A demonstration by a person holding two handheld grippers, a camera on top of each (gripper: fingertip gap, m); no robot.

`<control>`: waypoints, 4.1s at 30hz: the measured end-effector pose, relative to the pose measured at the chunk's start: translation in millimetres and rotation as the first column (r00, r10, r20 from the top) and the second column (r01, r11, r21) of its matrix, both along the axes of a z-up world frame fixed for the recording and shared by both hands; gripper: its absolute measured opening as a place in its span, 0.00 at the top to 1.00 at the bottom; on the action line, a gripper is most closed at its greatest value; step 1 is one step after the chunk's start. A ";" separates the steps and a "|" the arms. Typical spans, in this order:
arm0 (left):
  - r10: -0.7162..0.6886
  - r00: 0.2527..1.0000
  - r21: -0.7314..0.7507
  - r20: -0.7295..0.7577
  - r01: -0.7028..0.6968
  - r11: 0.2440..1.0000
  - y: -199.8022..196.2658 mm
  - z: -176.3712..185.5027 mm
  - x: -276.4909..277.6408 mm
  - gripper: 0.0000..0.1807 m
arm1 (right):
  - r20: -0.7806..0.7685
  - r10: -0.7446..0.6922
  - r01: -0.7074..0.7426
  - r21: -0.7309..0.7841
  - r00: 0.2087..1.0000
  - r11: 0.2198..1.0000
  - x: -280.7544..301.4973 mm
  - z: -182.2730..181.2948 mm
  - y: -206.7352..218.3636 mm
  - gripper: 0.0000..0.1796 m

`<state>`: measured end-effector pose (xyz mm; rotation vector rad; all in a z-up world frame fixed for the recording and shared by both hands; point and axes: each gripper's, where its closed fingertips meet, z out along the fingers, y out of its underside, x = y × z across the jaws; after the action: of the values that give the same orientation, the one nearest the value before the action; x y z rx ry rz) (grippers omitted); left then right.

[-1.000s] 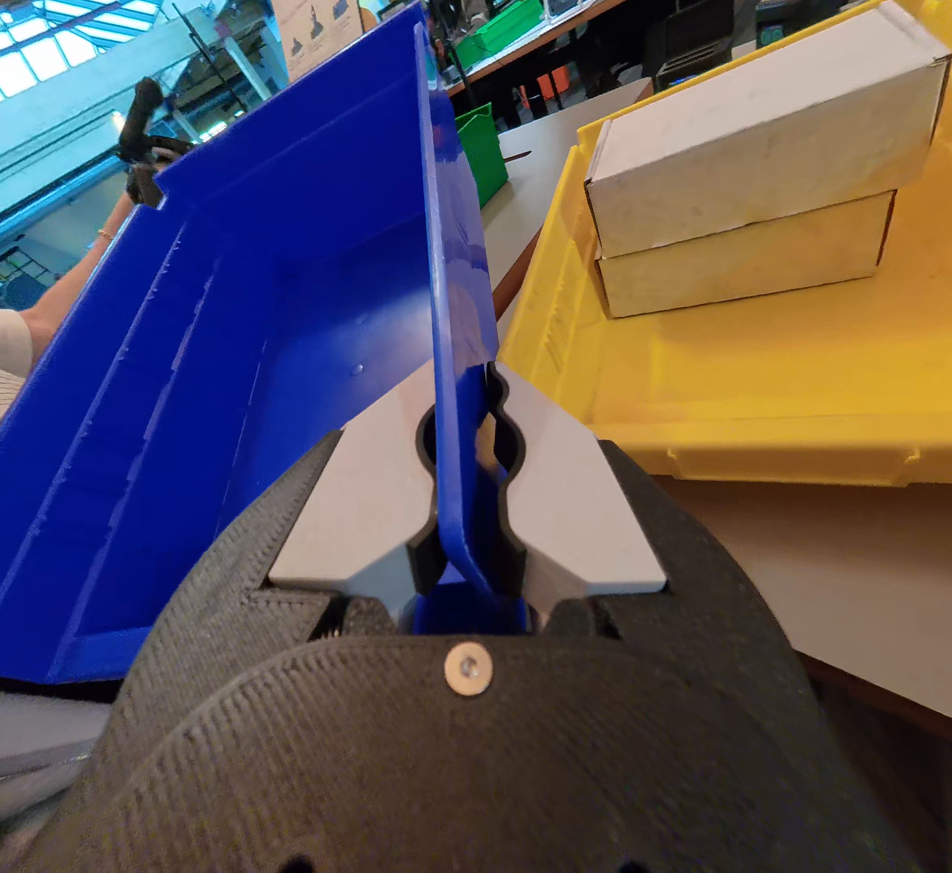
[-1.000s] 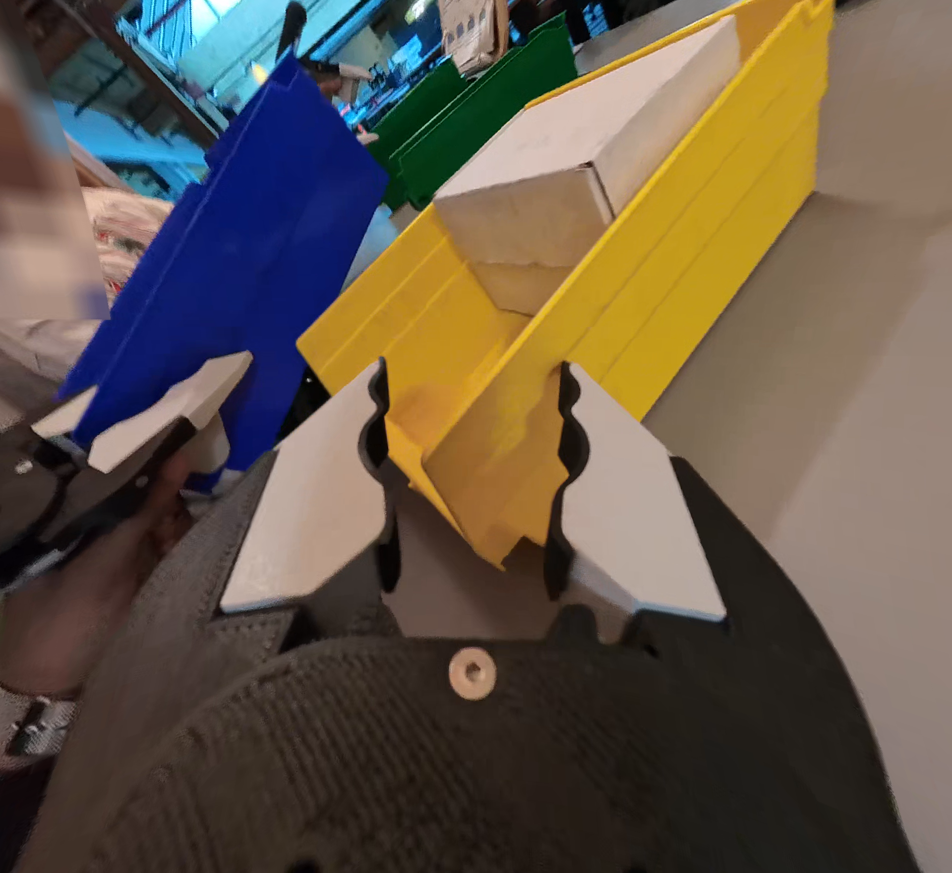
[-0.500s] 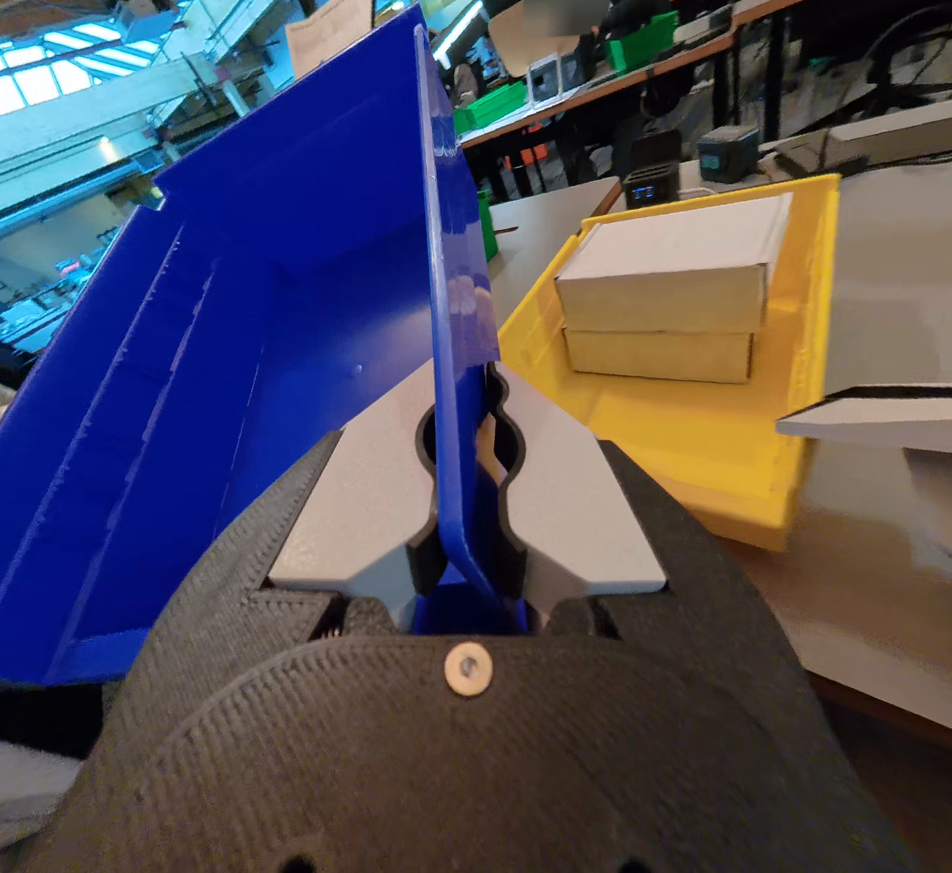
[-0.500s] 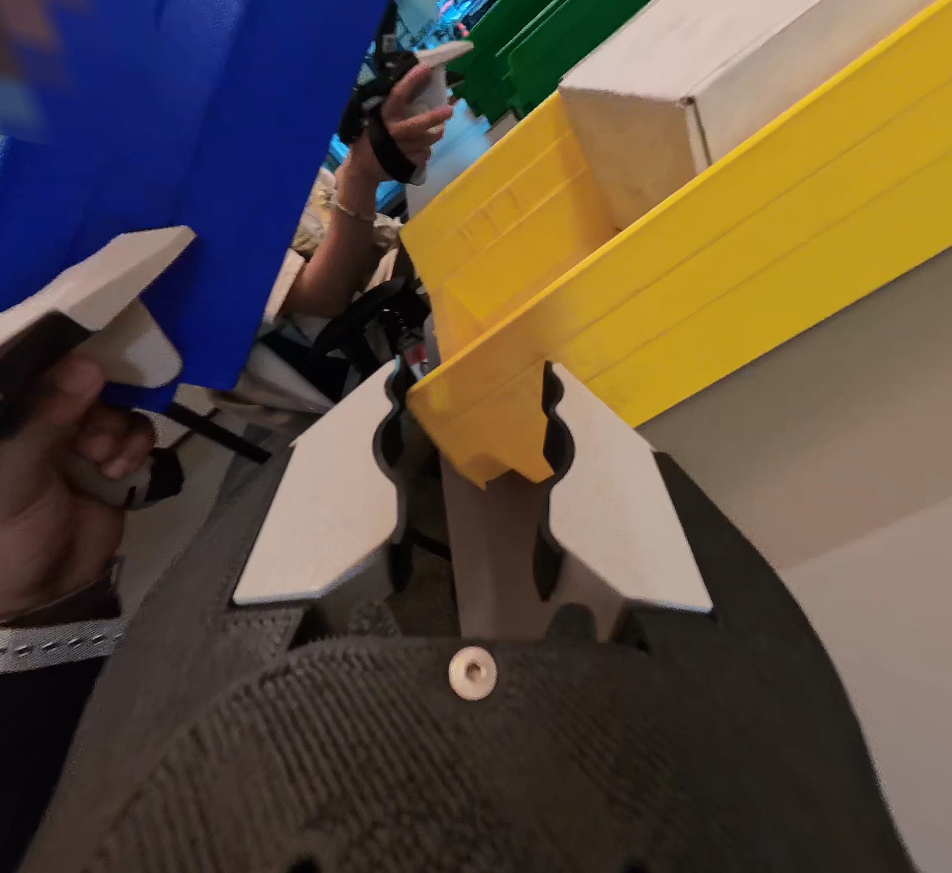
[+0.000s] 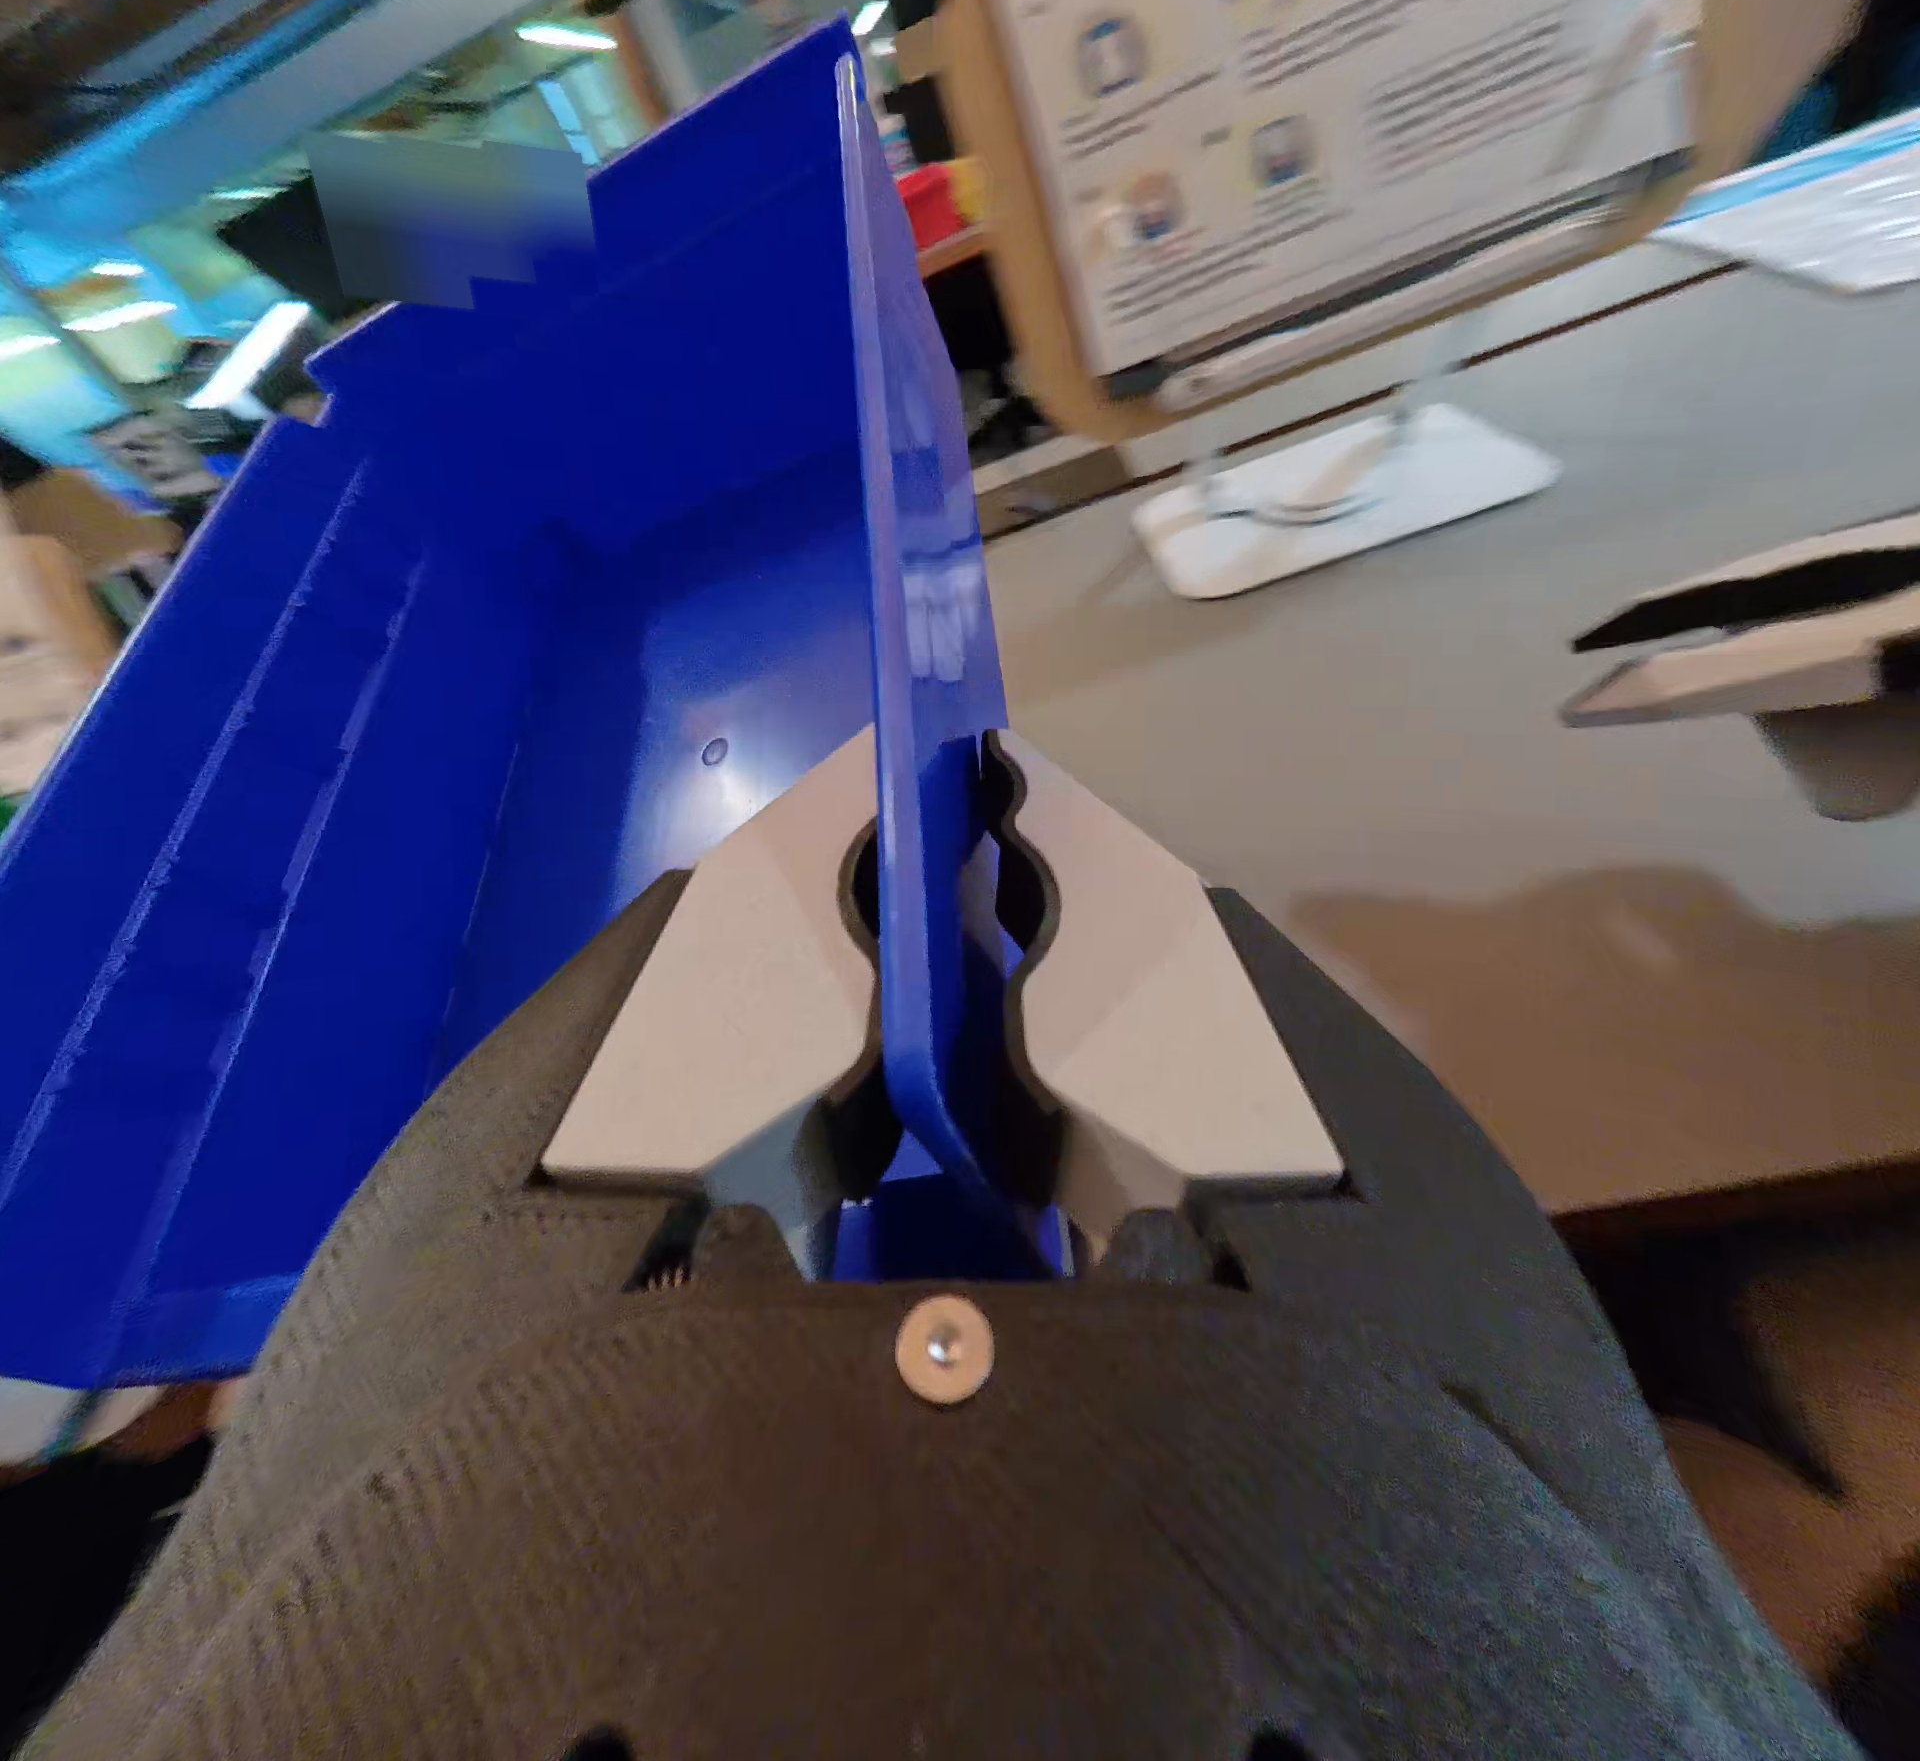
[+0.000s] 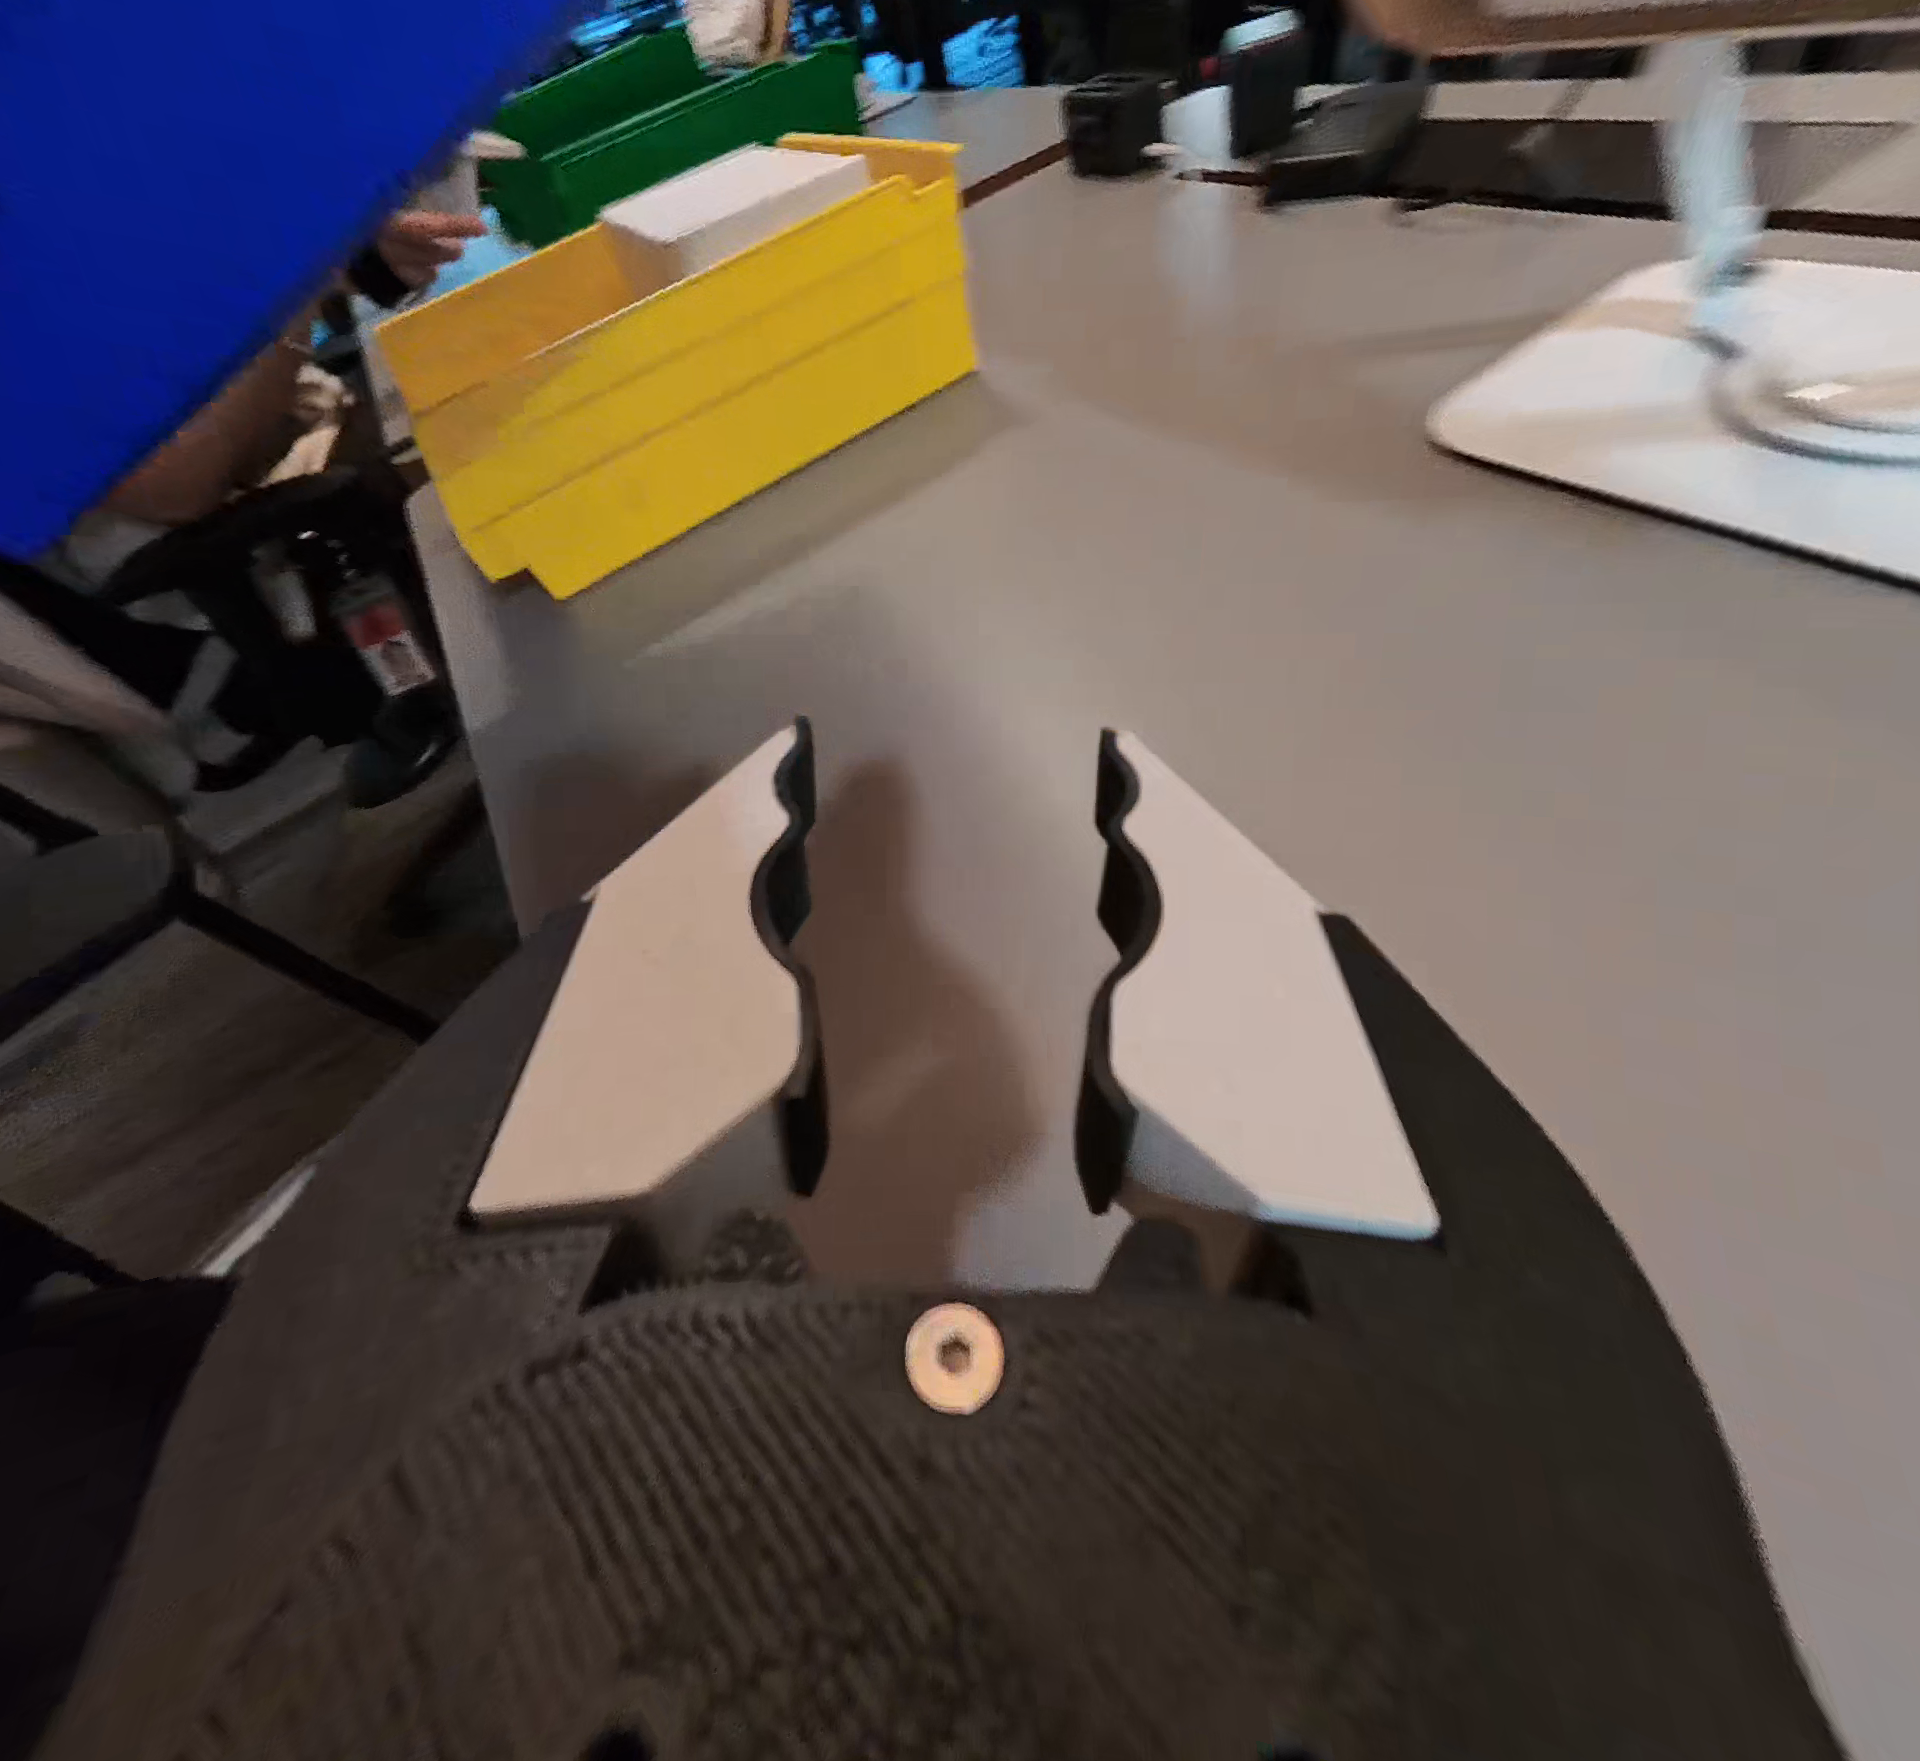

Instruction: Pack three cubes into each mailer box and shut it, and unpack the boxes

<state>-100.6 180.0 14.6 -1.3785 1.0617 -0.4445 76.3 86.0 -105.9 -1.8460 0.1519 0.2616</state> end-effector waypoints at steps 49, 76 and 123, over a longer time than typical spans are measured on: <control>-0.692 0.722 -0.478 0.004 0.609 0.633 -231.0 -110.5 122.5 0.65 | -0.006 -0.251 0.251 0.083 0.968 0.965 24.8 12.7 -151.7 0.53; -0.433 0.900 -0.477 -0.051 0.359 0.802 -40.9 -145.3 134.0 0.51 | 0.081 -0.400 0.391 0.100 0.913 0.915 -55.0 -1.7 -117.1 0.43; -0.811 0.581 -0.401 0.072 0.761 0.510 -179.6 -124.1 123.8 0.60 | 0.160 -0.716 0.724 0.012 0.680 0.690 142.4 17.6 -233.6 0.99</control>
<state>23.2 0.4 -109.5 -1.1827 1.7836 -1.3373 218.7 -147.6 -88.3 -1.7023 0.7735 -0.4505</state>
